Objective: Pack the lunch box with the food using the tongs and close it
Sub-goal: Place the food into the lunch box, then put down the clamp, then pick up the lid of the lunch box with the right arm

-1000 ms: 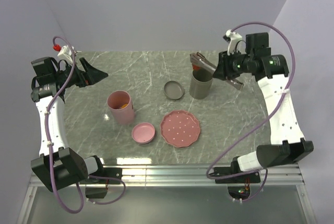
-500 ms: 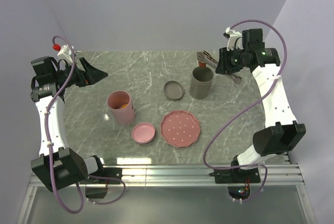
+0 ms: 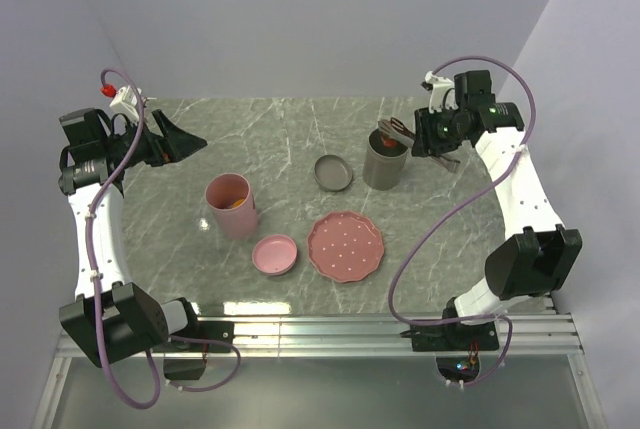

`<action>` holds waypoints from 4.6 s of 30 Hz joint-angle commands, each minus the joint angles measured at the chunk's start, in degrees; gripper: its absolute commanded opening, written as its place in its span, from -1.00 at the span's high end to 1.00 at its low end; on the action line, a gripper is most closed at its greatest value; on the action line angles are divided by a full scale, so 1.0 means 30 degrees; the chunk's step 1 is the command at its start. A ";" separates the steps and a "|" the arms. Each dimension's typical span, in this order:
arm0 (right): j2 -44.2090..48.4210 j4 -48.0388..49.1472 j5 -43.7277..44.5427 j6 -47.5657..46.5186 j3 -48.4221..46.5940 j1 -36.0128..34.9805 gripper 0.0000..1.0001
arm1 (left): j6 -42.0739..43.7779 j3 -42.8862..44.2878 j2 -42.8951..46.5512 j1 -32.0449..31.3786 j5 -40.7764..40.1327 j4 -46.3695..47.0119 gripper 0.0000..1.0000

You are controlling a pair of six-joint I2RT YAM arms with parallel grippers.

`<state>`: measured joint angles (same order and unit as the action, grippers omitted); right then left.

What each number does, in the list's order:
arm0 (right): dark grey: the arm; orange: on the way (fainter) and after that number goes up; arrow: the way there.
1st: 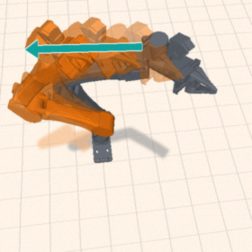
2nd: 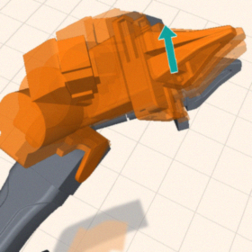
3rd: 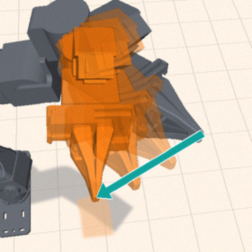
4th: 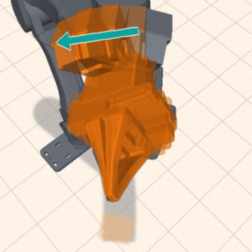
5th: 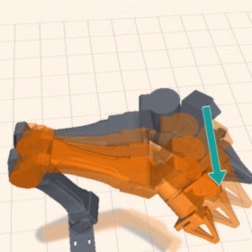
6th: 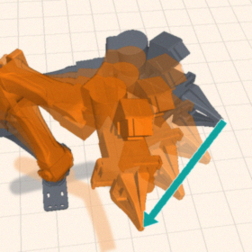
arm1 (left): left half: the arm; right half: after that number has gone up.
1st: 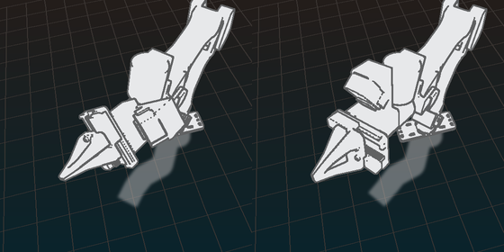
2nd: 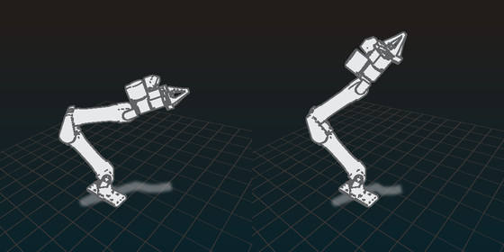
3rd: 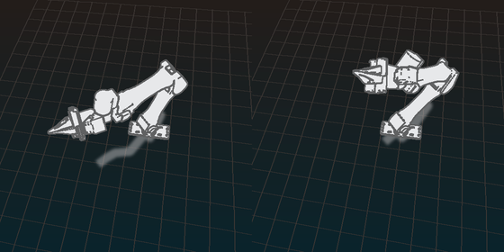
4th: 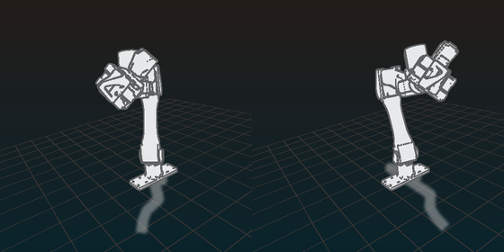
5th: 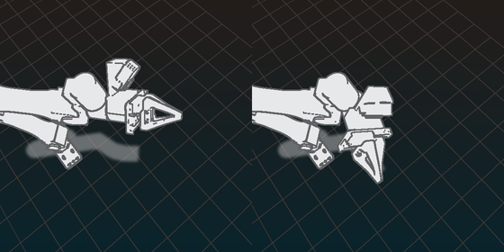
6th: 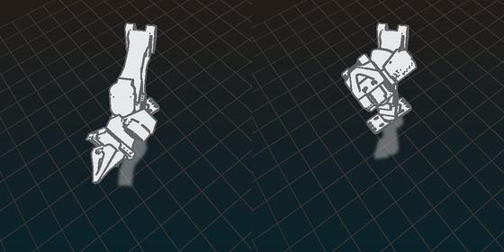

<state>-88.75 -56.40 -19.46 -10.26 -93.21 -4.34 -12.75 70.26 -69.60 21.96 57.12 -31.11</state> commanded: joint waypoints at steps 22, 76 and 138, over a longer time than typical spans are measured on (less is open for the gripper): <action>0.2659 -0.1180 -0.0426 0.0256 -0.3032 0.1938 -0.15 | 0.0970 0.0604 0.0759 0.0093 0.0031 -0.0381 -0.99; -0.2789 0.4300 0.1947 -0.2027 0.7954 0.5636 -0.36 | 0.2318 0.0076 0.0819 0.0123 -0.0174 -0.1143 -0.99; 0.2461 0.5498 -0.3414 -1.2980 0.7634 -1.6421 -0.99 | 0.8852 0.1072 0.0966 0.0094 0.1760 -0.7970 -0.99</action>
<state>-79.77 -44.42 -27.62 -41.23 -70.19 -51.16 13.21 71.50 -67.16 22.06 60.25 -55.53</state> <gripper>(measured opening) 0.995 0.995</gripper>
